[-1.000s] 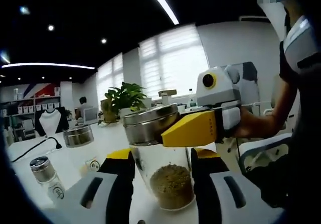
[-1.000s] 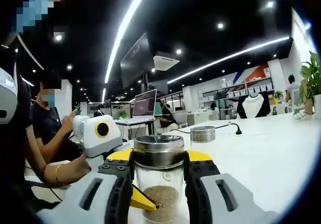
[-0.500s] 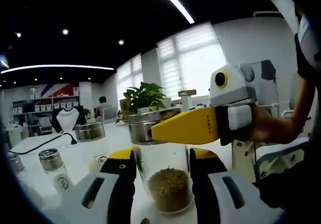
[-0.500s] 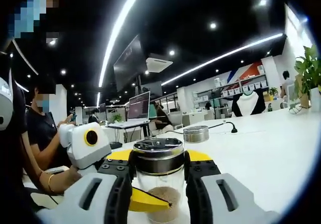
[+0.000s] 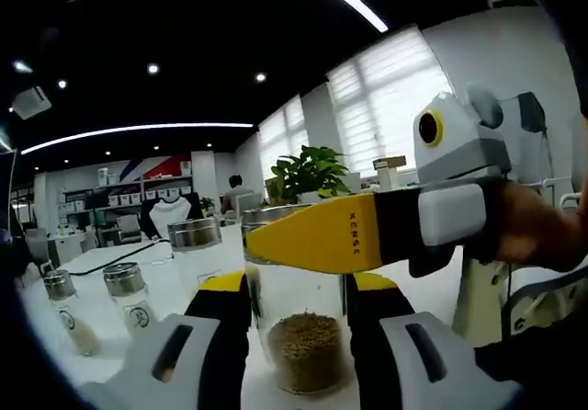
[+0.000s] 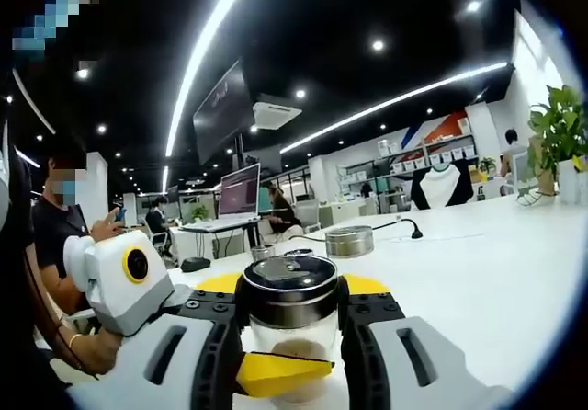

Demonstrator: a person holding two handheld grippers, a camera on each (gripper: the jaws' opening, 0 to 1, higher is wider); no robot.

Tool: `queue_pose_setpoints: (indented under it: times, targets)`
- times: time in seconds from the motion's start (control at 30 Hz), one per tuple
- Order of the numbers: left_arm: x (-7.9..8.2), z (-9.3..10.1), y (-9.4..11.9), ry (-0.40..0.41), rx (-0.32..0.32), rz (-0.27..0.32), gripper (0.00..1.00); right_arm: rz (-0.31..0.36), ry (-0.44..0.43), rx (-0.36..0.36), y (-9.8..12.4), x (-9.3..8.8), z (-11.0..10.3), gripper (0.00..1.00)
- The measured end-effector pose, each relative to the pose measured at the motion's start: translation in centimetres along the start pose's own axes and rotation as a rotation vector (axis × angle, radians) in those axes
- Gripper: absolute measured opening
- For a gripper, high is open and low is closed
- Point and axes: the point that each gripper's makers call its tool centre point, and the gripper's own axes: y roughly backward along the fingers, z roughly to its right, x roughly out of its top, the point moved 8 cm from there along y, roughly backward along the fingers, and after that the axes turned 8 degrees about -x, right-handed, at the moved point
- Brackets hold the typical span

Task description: Rotate the seasoning bottle until the label or dispensing opening points toward the visible target arrow and the bottle remains upright within the marked orientation range

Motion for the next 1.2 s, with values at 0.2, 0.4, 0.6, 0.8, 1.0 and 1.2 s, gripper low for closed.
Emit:
queue_pose_setpoints:
  times: [0.2,0.4,0.6,0.8,1.0,1.2]
  targets:
    - [-0.3,0.5,0.2,0.055,0.089,0.033,0.43,-0.023,0.012,-0.028,-0.1,-0.4,-1.0,0.4]
    - [-0.4,0.4,0.2,0.039,0.154,0.049,0.43,-0.048,0.04,-0.079,-0.2,-1.3,-0.8,0.39]
    - [-0.5,0.5,0.1,0.025,0.18,0.063,0.43,-0.05,0.052,-0.085,0.0,-0.6,-0.4,0.39]
    - [-0.6,0.4,0.0,0.018,0.178,0.069,0.43,-0.063,0.031,-0.059,0.1,-0.7,0.2,0.39]
    - [-0.7,0.4,0.0,0.01,0.198,0.079,0.43,-0.034,-0.001,-0.073,0.0,-0.3,-0.4,0.41]
    - [-0.5,0.2,0.1,0.009,0.201,0.078,0.44,-0.042,0.029,-0.087,-0.3,-0.7,-0.9,0.43]
